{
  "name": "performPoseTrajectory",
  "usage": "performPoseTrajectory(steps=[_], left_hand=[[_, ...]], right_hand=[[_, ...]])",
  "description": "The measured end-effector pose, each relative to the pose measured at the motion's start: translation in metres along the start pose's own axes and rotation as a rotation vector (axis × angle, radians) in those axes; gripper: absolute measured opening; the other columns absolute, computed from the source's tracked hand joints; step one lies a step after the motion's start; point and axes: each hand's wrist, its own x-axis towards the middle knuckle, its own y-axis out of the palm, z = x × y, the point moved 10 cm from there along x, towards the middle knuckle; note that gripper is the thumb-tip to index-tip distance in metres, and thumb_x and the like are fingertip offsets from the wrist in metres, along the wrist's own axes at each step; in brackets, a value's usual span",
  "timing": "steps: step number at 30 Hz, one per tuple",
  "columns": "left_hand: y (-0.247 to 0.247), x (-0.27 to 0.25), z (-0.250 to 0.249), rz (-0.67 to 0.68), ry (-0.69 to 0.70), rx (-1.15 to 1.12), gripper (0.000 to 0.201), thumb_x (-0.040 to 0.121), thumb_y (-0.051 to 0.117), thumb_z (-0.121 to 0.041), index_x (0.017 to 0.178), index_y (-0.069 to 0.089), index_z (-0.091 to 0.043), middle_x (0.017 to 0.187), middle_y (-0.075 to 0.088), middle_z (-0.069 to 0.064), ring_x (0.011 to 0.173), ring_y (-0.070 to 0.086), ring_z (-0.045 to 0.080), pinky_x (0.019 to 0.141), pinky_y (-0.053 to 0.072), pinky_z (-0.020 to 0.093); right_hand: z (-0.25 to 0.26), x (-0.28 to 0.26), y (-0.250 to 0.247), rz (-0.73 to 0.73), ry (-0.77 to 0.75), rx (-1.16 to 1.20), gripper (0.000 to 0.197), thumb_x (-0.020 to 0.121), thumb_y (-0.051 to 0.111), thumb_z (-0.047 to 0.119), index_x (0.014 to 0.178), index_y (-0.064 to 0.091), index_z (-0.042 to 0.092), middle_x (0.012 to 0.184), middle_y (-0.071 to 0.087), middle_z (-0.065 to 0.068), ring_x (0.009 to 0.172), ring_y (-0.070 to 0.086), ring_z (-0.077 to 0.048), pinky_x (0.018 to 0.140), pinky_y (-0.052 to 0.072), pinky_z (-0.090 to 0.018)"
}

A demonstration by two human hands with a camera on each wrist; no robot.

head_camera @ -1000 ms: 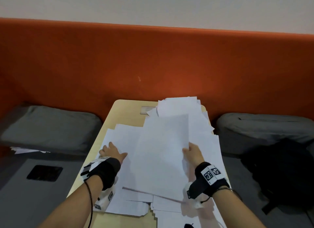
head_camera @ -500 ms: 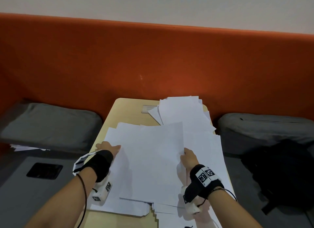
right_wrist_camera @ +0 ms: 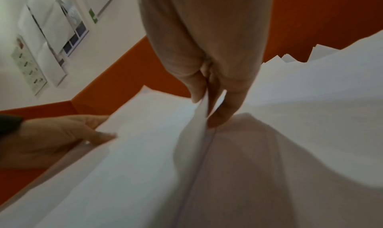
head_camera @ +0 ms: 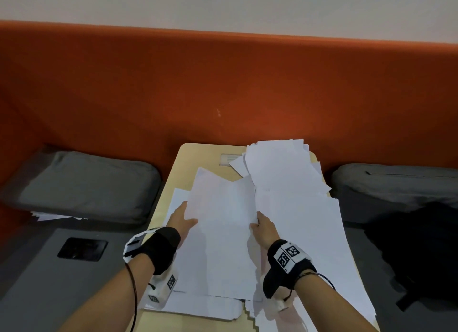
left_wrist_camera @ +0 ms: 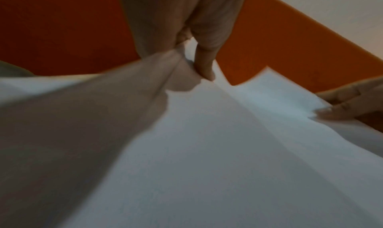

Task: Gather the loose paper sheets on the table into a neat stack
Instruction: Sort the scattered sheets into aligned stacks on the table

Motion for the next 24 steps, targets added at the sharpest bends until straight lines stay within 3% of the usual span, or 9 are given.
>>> performPoseTrajectory(steps=[3,5,8,10,12,14,17,20,24], left_hand=[[-0.02,-0.009,-0.049,0.022,0.177,-0.129,0.05,0.078,0.062,0.0,0.125,0.049,-0.011,0.118,0.059,0.008,0.11,0.058,0.028,0.097,0.046,0.043],[-0.041,-0.018,-0.088,0.036,0.305,-0.168,0.062,0.066,0.069,-0.017,0.124,0.048,-0.013,0.116,0.06,0.007,0.099,0.064,0.017,0.09,0.052,0.034],[-0.057,-0.029,-0.135,0.059,0.433,-0.238,0.064,0.064,0.069,-0.027,0.123,0.047,-0.015,0.107,0.066,-0.011,0.089,0.065,-0.004,0.073,0.052,0.013],[-0.063,-0.032,-0.158,0.034,0.483,-0.27,0.046,0.073,0.067,-0.02,0.114,0.048,-0.022,0.096,0.07,-0.018,0.088,0.064,-0.006,0.074,0.051,0.013],[-0.073,-0.03,-0.174,-0.024,0.525,-0.296,0.04,0.077,0.066,-0.014,0.11,0.047,-0.027,0.099,0.067,-0.012,0.087,0.063,-0.005,0.079,0.05,0.018],[-0.077,-0.029,-0.184,-0.051,0.552,-0.33,0.04,0.08,0.066,-0.012,0.113,0.045,-0.021,0.104,0.061,-0.007,0.086,0.064,-0.004,0.078,0.051,0.017],[-0.076,-0.032,-0.19,-0.069,0.569,-0.366,0.026,0.089,0.051,0.003,0.109,0.048,-0.012,0.09,0.067,-0.009,0.076,0.065,-0.005,0.07,0.052,0.015],[-0.065,-0.034,-0.189,-0.038,0.583,-0.33,0.023,0.09,0.05,0.003,0.103,0.052,-0.015,0.077,0.071,-0.019,0.072,0.065,-0.005,0.065,0.052,0.013],[-0.059,-0.035,-0.187,-0.051,0.56,-0.338,0.012,0.091,0.051,0.0,0.095,0.058,-0.008,0.066,0.069,-0.021,0.064,0.064,-0.006,0.06,0.05,0.011]], right_hand=[[0.01,0.0,-0.014,-0.131,-0.006,0.184,0.05,0.094,0.055,0.018,0.138,0.036,0.004,0.14,0.043,-0.012,0.124,0.045,-0.025,0.101,0.039,-0.032],[0.031,-0.003,-0.022,-0.132,-0.07,0.382,0.062,0.09,0.061,0.022,0.143,0.03,0.007,0.139,0.04,-0.004,0.129,0.04,-0.019,0.104,0.035,-0.032],[0.082,-0.01,-0.029,0.0,-0.236,0.541,0.041,0.09,0.062,0.017,0.128,0.05,0.01,0.126,0.059,-0.005,0.116,0.056,-0.02,0.098,0.046,-0.033],[0.111,-0.014,-0.048,-0.061,-0.312,0.567,0.027,0.09,0.059,0.01,0.117,0.059,0.007,0.115,0.065,-0.012,0.102,0.063,-0.023,0.087,0.052,-0.029],[0.131,-0.02,-0.069,-0.141,-0.38,0.607,0.024,0.091,0.057,0.005,0.114,0.061,0.003,0.108,0.067,-0.011,0.093,0.064,-0.02,0.082,0.052,-0.024],[0.144,-0.027,-0.083,-0.181,-0.434,0.622,0.022,0.09,0.058,0.004,0.111,0.062,0.005,0.1,0.068,-0.004,0.088,0.065,-0.013,0.081,0.052,-0.022],[0.14,-0.03,-0.088,-0.183,-0.429,0.654,0.021,0.085,0.065,0.005,0.107,0.063,0.005,0.095,0.069,-0.004,0.083,0.066,-0.011,0.074,0.054,-0.02],[0.125,-0.032,-0.08,-0.161,-0.361,0.681,0.015,0.081,0.07,0.01,0.096,0.066,0.011,0.094,0.07,-0.007,0.084,0.067,-0.019,0.072,0.055,-0.023],[0.12,-0.038,-0.076,-0.188,-0.317,0.655,0.007,0.083,0.068,0.012,0.087,0.064,0.015,0.086,0.068,-0.001,0.08,0.065,-0.019,0.071,0.053,-0.025]])
